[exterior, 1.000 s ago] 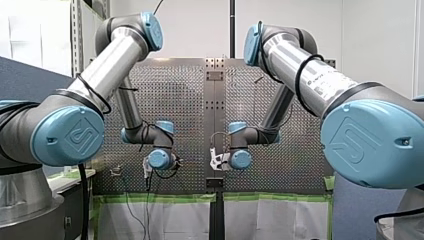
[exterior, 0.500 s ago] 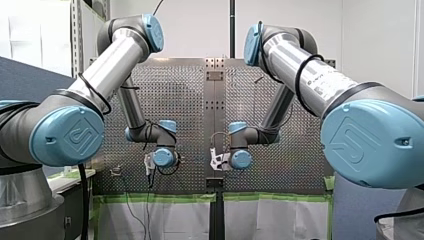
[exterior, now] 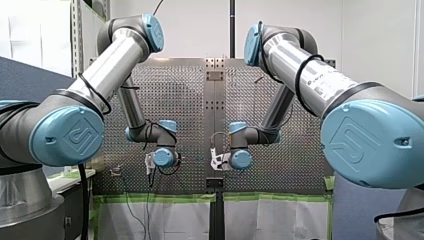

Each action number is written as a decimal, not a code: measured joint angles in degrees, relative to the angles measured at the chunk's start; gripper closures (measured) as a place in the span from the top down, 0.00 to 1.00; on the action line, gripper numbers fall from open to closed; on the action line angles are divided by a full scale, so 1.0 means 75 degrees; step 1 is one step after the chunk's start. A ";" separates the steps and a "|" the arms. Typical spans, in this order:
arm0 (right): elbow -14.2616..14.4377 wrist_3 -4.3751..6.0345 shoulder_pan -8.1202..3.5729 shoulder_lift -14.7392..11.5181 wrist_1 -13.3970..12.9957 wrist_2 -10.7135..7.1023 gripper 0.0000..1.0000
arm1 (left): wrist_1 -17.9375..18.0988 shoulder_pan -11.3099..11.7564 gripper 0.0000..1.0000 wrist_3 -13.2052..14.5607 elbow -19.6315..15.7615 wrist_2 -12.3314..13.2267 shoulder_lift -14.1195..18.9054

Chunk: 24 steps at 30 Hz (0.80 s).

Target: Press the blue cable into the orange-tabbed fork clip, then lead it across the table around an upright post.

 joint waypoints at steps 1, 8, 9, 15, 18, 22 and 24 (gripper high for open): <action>0.0000 -0.0002 0.0000 0.0000 0.0000 0.0000 0.00 | -0.0007 -0.0006 0.22 0.0055 0.0000 -0.0034 0.0000; 0.0000 -0.0008 0.0000 0.0000 0.0003 0.0000 0.00 | -0.0075 -0.0046 0.00 0.0143 -0.0002 -0.0160 0.0002; 0.0000 -0.0006 0.0000 0.0000 0.0003 0.0000 0.00 | -0.0083 -0.0046 0.00 0.0122 -0.0002 -0.0161 0.0002; 0.0000 -0.0001 0.0000 0.0000 0.0006 -0.0001 0.00 | -0.0152 -0.0047 0.00 0.0068 -0.0002 -0.0149 0.0002; 0.0000 0.0000 0.0000 0.0000 0.0006 -0.0002 0.00 | -0.0198 -0.0048 0.00 0.0065 -0.0002 -0.0141 0.0002; 0.0000 0.0002 0.0000 0.0000 0.0007 -0.0007 0.00 | -0.0230 -0.0048 0.00 0.0064 -0.0002 -0.0148 0.0002; 0.0000 0.0003 0.0000 0.0000 0.0008 -0.0009 0.00 | -0.0247 -0.0048 0.00 0.0062 -0.0002 -0.0149 0.0002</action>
